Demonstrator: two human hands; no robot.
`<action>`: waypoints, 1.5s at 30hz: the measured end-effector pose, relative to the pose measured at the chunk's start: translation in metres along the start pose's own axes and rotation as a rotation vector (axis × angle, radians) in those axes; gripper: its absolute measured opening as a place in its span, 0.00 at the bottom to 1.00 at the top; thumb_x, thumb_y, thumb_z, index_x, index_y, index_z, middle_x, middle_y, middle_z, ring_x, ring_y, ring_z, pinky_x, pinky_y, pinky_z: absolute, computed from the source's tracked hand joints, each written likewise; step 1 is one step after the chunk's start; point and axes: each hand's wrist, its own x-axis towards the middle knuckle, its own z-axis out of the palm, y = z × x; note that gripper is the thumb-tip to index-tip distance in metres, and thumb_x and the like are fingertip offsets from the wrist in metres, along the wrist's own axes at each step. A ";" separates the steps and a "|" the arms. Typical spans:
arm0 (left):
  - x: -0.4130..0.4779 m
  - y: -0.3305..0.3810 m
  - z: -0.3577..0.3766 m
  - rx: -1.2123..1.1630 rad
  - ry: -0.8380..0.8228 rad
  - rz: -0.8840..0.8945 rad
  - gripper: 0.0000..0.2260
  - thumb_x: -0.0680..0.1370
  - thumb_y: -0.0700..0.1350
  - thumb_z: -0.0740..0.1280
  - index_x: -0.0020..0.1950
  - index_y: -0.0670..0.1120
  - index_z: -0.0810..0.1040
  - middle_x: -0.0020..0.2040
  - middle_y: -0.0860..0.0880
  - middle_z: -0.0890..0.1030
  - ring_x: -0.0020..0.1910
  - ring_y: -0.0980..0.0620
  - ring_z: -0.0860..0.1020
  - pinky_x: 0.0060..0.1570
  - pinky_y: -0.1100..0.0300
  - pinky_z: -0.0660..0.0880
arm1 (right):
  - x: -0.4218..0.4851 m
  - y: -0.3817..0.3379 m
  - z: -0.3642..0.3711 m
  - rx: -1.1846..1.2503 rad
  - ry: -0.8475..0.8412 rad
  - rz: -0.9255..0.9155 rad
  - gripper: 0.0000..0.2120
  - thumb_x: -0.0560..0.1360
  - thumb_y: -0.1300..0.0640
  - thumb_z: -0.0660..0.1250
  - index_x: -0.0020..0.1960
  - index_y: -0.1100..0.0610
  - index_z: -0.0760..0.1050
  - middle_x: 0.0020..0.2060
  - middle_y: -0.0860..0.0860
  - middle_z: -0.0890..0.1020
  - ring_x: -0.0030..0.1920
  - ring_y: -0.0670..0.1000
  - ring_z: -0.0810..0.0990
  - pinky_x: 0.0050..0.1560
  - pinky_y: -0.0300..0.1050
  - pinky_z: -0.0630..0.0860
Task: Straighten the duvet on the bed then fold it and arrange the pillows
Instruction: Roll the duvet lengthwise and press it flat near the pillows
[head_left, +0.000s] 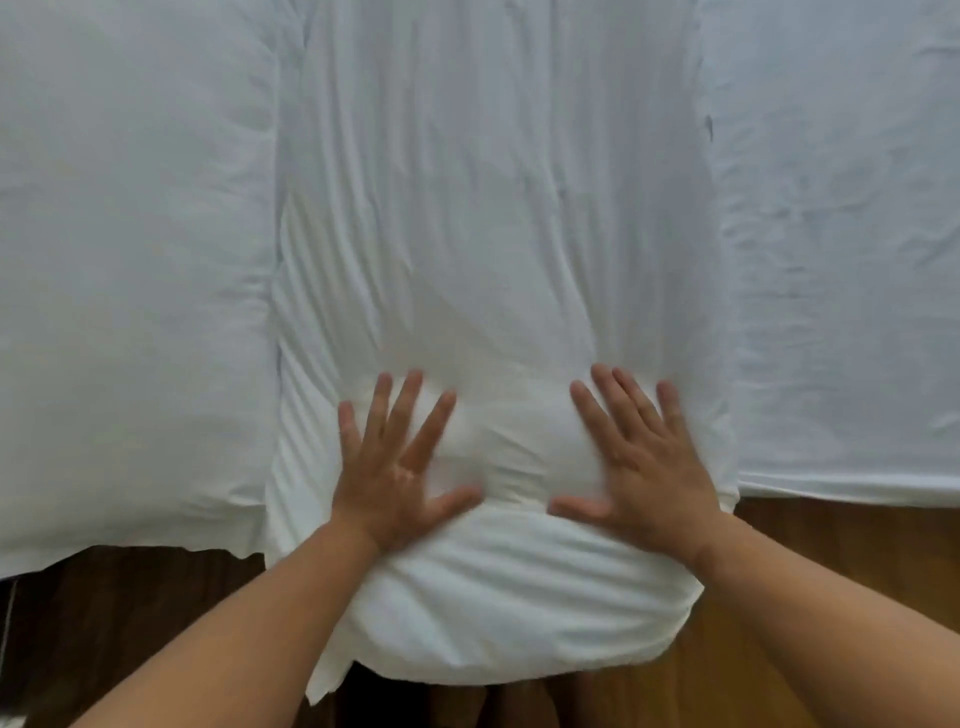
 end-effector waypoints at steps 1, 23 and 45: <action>-0.020 -0.001 0.016 0.016 -0.003 0.040 0.50 0.67 0.79 0.60 0.82 0.53 0.58 0.83 0.43 0.53 0.81 0.37 0.51 0.70 0.25 0.51 | -0.019 0.005 0.013 -0.017 0.001 -0.034 0.58 0.65 0.19 0.59 0.82 0.53 0.51 0.82 0.54 0.52 0.81 0.57 0.51 0.78 0.66 0.49; -0.075 -0.011 -0.042 0.044 -0.503 -0.149 0.50 0.76 0.62 0.66 0.79 0.56 0.28 0.79 0.50 0.26 0.80 0.43 0.32 0.78 0.36 0.46 | -0.081 -0.028 -0.046 -0.073 -0.397 0.080 0.54 0.73 0.39 0.70 0.81 0.48 0.34 0.81 0.51 0.35 0.81 0.54 0.38 0.80 0.57 0.47; -0.083 0.244 -0.216 -0.284 -0.680 -0.218 0.16 0.78 0.60 0.67 0.48 0.46 0.82 0.47 0.45 0.85 0.42 0.48 0.81 0.45 0.51 0.80 | -0.534 0.061 -0.161 1.085 0.007 1.414 0.32 0.79 0.39 0.65 0.74 0.59 0.69 0.68 0.55 0.76 0.67 0.54 0.75 0.65 0.46 0.69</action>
